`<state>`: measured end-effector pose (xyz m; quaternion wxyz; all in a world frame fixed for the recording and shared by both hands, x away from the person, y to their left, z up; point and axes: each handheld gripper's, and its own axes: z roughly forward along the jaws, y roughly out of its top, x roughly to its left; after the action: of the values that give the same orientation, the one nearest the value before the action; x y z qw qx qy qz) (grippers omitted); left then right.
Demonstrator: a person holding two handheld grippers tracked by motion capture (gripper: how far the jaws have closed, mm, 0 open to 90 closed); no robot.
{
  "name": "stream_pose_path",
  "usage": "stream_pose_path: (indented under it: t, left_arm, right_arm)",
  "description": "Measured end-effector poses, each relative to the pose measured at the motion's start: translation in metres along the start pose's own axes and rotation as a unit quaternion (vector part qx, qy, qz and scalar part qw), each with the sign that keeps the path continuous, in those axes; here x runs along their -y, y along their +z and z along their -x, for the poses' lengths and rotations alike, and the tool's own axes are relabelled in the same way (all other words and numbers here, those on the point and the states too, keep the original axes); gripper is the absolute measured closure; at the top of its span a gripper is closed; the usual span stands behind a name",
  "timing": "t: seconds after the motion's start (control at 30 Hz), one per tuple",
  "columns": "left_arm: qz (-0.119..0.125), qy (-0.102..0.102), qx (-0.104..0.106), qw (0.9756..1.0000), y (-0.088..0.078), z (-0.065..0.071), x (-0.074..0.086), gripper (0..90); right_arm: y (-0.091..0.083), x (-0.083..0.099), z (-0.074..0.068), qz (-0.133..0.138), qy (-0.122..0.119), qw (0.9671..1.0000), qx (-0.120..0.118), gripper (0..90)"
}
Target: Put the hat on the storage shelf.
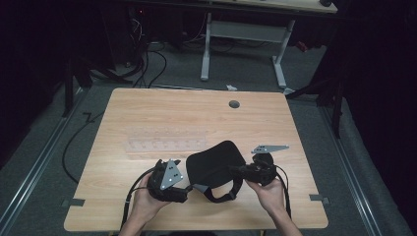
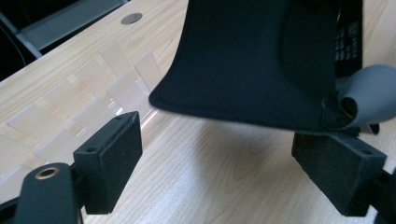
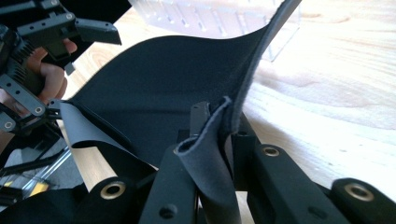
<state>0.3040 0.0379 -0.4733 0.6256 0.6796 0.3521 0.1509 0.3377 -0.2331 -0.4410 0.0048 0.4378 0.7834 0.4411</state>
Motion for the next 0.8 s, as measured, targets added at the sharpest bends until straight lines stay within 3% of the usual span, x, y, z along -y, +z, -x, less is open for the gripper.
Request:
stream_pose_path:
  t: [0.3,0.6,0.7,0.8]
  left_arm:
    - [-0.007,0.023,0.001,0.9997,-0.002,0.003,0.006,25.1]
    - [-0.006,0.023,-0.013,0.9996,-0.001,0.001,0.006,32.2]
    - [0.000,0.009,-0.010,0.9999,-0.001,0.000,0.005,39.6]
    - [-0.005,0.023,-0.008,0.9997,0.001,0.005,0.005,41.7]
  right_arm:
    - [0.008,-0.001,-0.009,-0.006,-0.015,0.9999,-0.003,84.3]
    - [0.006,0.002,-0.014,0.002,-0.021,0.9996,-0.019,84.3]
    - [0.008,0.003,-0.014,0.008,-0.022,0.9994,-0.025,84.2]
    - [0.011,0.003,-0.012,0.007,-0.016,0.9990,-0.041,84.3]
